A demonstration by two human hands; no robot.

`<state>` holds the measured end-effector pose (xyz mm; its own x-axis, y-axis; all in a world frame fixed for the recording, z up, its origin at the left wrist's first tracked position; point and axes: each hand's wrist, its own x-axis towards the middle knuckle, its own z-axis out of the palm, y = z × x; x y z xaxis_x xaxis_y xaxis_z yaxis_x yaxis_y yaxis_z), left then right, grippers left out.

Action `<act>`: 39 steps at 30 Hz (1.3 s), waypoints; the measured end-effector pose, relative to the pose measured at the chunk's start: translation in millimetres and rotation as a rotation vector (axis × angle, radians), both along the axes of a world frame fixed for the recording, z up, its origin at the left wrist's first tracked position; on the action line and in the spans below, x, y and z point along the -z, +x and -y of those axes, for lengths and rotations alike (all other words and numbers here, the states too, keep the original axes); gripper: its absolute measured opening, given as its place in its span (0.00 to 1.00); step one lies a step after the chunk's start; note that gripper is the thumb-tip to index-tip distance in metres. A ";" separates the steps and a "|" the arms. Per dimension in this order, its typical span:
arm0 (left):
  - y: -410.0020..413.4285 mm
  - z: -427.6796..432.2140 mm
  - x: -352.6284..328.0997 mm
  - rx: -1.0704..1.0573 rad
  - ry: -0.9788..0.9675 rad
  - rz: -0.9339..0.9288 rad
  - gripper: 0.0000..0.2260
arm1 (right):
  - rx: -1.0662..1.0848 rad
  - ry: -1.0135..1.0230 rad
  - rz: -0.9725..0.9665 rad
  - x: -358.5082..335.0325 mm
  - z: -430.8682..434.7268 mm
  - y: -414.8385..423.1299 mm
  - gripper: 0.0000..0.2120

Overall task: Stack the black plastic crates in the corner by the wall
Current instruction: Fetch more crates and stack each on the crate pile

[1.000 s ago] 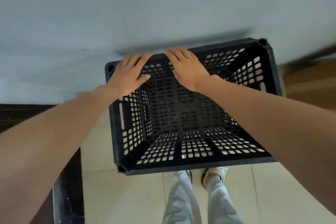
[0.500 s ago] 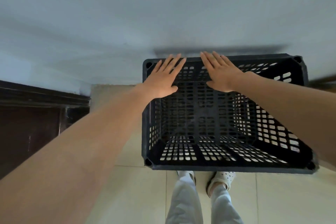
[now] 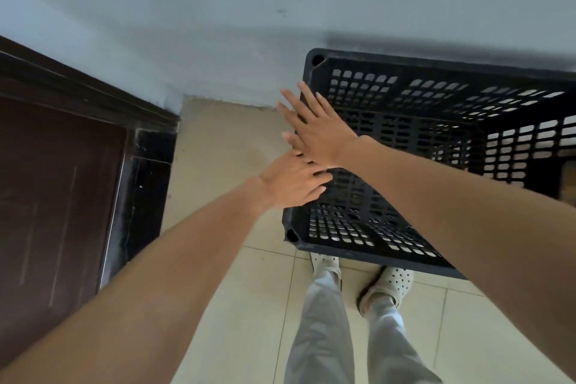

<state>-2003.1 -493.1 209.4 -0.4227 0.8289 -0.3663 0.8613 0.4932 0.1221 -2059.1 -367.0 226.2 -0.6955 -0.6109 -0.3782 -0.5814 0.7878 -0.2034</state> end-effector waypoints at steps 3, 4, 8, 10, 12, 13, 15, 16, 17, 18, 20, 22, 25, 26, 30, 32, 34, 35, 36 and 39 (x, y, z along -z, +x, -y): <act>-1.2 2.1 4.1 0.004 0.015 -0.006 0.22 | 0.040 -0.014 0.057 6.0 3.8 -1.3 0.28; -1.5 3.0 6.3 0.000 0.023 0.003 0.22 | 0.032 -0.017 0.078 5.9 3.6 -3.1 0.28; -3.0 1.2 5.0 -0.018 0.002 0.016 0.24 | 0.048 0.026 0.168 0.1 6.0 -7.7 0.28; -3.1 -0.6 -2.6 -0.002 -0.079 0.043 0.23 | 0.048 0.059 0.215 -10.7 7.8 -10.8 0.29; -3.9 -4.2 -14.3 -0.002 -0.142 0.088 0.23 | 0.080 0.011 0.213 -25.2 0.9 -11.3 0.30; -3.6 -6.2 -21.8 -0.027 -0.143 0.097 0.23 | 0.126 -0.042 0.184 -32.7 -7.4 -9.3 0.29; -1.4 -8.9 -35.5 -0.120 -0.108 0.108 0.22 | 0.281 -0.131 0.136 -48.0 -34.5 1.3 0.28; 0.1 -9.1 -42.3 -0.172 -0.098 0.115 0.22 | 0.363 -0.141 0.133 -55.3 -52.0 9.9 0.28; 1.1 -8.4 -50.0 -0.216 -0.098 0.119 0.22 | 0.438 -0.123 0.147 -62.9 -70.7 20.3 0.28; 0.8 -8.4 -59.7 -0.251 -0.107 0.122 0.22 | 0.502 -0.084 0.177 -71.3 -89.5 31.7 0.27; -5.2 -12.3 -81.5 -0.284 -0.133 0.132 0.23 | 0.600 -0.005 0.249 -91.8 -123.8 55.5 0.27; -14.8 -26.4 -105.6 -0.263 -0.142 0.108 0.23 | 0.684 0.016 0.273 -115.4 -149.9 78.6 0.26; -23.0 -69.9 -143.7 -0.195 -0.114 0.080 0.23 | 0.817 0.009 0.285 -154.1 -179.4 115.0 0.23; -22.4 -89.8 -156.3 -0.175 -0.099 0.082 0.23 | 0.854 0.008 0.281 -166.2 -188.8 128.3 0.22; -0.2 -178.7 -204.7 -0.093 0.012 0.081 0.21 | 1.065 -0.011 0.236 -207.3 -227.2 190.7 0.18; 23.2 -219.7 -225.4 -0.026 0.061 0.080 0.20 | 1.205 -0.026 0.217 -223.2 -246.2 230.4 0.18; 50.7 -255.4 -240.5 0.057 0.087 0.069 0.20 | 1.344 -0.033 0.184 -236.4 -263.6 274.7 0.17; 66.0 -271.7 -246.7 0.109 0.090 0.061 0.19 | 1.409 -0.033 0.166 -242.3 -271.2 298.7 0.17; 82.4 -286.4 -252.3 0.166 0.085 0.051 0.19 | 1.470 -0.029 0.152 -248.8 -276.9 323.7 0.17; 138.3 -323.4 -267.6 0.361 0.035 0.009 0.15 | 1.649 -0.034 0.120 -263.6 -285.0 404.0 0.16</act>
<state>-1864.7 -169.7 477.0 -0.0969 0.9364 -0.3372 0.9780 0.1524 0.1422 -1655.0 -82.1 489.8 -0.5323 0.6993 -0.4771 0.8419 0.4962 -0.2119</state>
